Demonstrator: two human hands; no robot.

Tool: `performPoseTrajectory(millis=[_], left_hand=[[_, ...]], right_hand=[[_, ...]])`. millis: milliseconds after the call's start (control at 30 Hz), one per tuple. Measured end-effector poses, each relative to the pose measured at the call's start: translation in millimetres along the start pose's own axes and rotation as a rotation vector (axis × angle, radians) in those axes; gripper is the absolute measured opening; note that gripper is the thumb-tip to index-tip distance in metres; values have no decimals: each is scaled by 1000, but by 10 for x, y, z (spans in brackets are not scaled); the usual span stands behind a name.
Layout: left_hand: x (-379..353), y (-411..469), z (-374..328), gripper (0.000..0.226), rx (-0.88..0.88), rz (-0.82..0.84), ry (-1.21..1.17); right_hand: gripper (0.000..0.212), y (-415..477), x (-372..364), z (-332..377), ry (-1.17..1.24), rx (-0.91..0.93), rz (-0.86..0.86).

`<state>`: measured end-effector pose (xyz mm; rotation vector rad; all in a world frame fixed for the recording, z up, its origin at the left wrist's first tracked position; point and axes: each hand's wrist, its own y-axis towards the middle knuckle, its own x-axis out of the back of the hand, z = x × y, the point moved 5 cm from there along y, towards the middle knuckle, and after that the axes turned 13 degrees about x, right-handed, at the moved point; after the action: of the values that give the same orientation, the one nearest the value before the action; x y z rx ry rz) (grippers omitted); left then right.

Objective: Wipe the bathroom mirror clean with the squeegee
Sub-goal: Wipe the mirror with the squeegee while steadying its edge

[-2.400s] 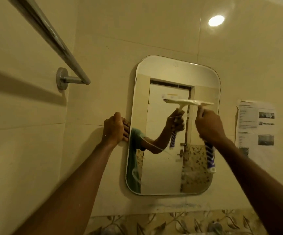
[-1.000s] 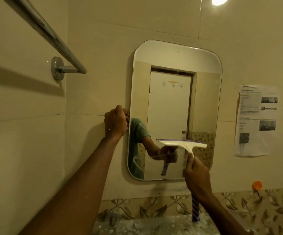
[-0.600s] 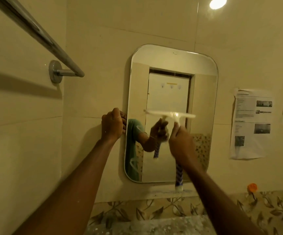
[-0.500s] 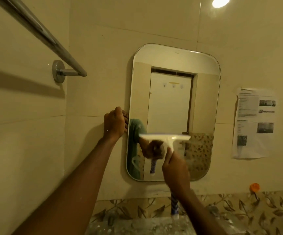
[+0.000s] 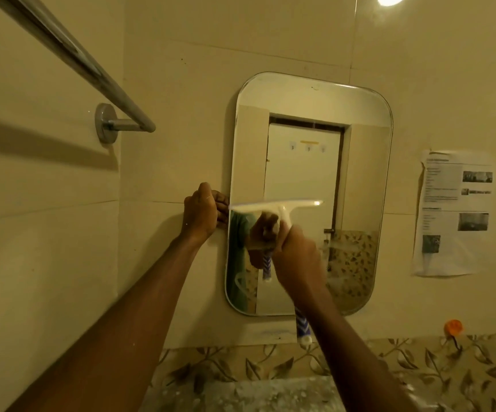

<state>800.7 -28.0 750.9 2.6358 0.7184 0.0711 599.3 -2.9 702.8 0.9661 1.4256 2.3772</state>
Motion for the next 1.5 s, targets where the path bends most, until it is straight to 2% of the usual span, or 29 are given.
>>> performPoseTrajectory(millis=[200,367,433,600,700,767,867,967,1100,1233,1300,1500], left_hand=[[2,-55,-39,59,-24,-51,15],[-8,-99,-21,58,-98,-136,116],[-37,-134,-26,59,-150,-172,196],[-81,-181,-62,49,-248,-244,333],[-95,-196,-49,43,-263,-295,364],[-121,-221,-29,43,-275,-322,372],[-169,-247,-1,42,-282,-350,377],[-201,-261,3,43,-277,-383,387],[-197,-249,61,44,-278,-398,397],[-184,-255,112,44,-292,-422,400],[-189,-267,101,44,-300,-429,400],[-198,-296,85,45,-291,-426,401]], right_hand=[[30,-579,-142,-290,-68,-61,113],[41,169,327,-313,33,-9,-139],[43,348,385,-317,13,2,-165],[37,-384,-38,-578,49,-42,-81],[38,-686,-121,-683,-13,-59,-5],[41,-531,49,-724,10,-35,4],[42,0,594,-821,42,-26,-139],[46,274,883,-1076,25,-71,-179],[39,-343,436,-1410,44,-183,-157],[45,-905,198,-1480,-34,-223,-71],[45,-770,344,-1420,-12,-197,-41],[44,-4,878,-1457,94,-138,-142]])
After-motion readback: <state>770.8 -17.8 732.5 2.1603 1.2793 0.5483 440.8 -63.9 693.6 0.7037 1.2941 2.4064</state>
